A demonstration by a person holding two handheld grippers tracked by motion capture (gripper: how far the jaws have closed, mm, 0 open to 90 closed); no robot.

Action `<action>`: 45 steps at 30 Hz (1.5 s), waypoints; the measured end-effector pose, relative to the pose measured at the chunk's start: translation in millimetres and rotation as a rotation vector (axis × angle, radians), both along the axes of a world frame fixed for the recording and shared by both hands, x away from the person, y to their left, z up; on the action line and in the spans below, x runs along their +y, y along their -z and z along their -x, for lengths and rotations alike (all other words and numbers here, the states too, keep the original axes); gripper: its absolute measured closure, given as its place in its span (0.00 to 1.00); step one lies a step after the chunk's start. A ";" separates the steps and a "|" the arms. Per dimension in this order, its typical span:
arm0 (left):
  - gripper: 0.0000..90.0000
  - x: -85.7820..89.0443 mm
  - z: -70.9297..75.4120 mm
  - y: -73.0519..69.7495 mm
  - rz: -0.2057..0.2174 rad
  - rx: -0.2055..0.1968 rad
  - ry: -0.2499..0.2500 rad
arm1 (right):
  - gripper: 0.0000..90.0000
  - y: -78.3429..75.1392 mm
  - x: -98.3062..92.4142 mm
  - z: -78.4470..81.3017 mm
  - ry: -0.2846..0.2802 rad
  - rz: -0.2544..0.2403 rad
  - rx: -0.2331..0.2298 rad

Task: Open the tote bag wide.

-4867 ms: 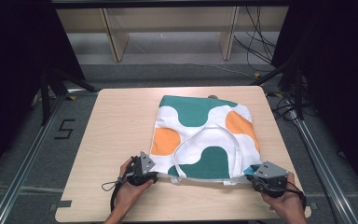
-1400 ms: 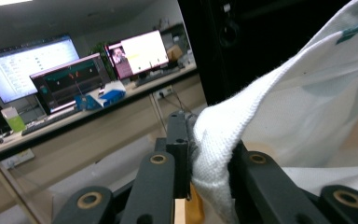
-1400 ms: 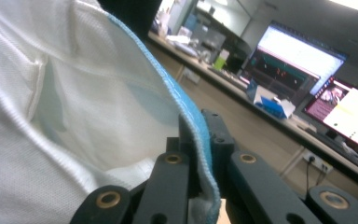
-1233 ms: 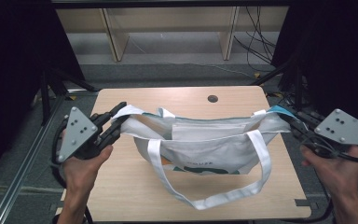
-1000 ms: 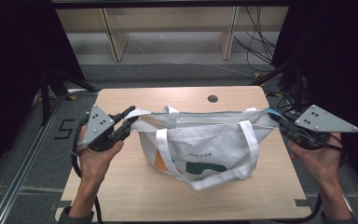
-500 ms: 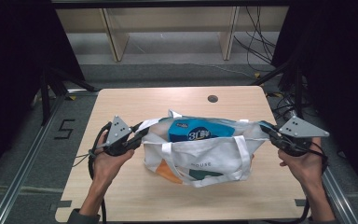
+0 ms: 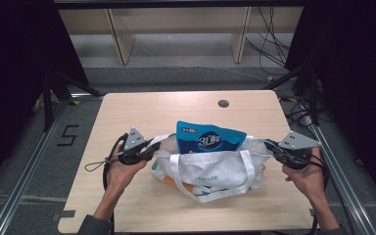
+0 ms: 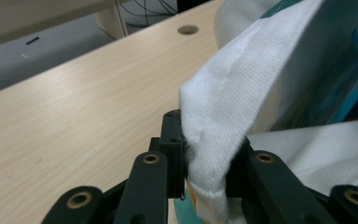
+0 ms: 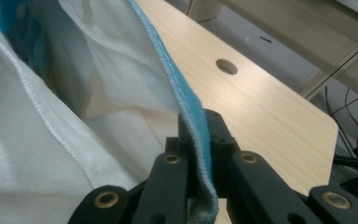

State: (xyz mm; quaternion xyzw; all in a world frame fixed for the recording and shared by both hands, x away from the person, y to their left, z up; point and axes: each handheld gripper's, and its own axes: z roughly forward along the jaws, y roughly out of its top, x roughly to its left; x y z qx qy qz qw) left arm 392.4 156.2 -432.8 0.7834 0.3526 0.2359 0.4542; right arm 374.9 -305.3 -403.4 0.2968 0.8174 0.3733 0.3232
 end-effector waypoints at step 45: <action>0.47 -8.2 -9.1 19.1 -0.012 0.083 -0.071 | 0.60 0.1 7.6 6.7 0.019 -0.231 0.108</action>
